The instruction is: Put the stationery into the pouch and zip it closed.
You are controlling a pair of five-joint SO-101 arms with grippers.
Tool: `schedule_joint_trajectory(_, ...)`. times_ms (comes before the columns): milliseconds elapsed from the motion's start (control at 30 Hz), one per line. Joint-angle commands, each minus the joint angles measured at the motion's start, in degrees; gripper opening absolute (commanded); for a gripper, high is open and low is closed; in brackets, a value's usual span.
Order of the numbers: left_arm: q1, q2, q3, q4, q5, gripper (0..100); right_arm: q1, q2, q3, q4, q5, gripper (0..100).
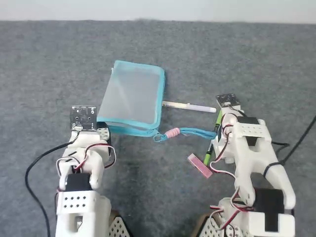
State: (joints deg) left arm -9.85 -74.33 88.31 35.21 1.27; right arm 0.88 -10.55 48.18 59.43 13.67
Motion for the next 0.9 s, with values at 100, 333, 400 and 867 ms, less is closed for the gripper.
schedule_joint_trajectory(100, 0.44, 0.79, -2.77, -0.18, 1.05, 1, 0.92, -0.4, -2.73, -0.75, 0.62, 10.2)
schedule_joint_trajectory(333, 0.53, 0.79, -2.33, -0.26, 1.05, 1, 0.92, -0.75, -2.73, -0.04, 0.53, 0.5)
schedule_joint_trajectory(400, 0.97, 0.79, -2.33, -0.26, 1.05, 1, 0.92, -1.01, -3.52, 1.89, 0.53, 0.7)
schedule_joint_trajectory(867, 13.98, 0.79, 1.36, -6.51, 1.05, 1, -16.48, -35.47, -6.86, 26.33, 6.24, 0.6)
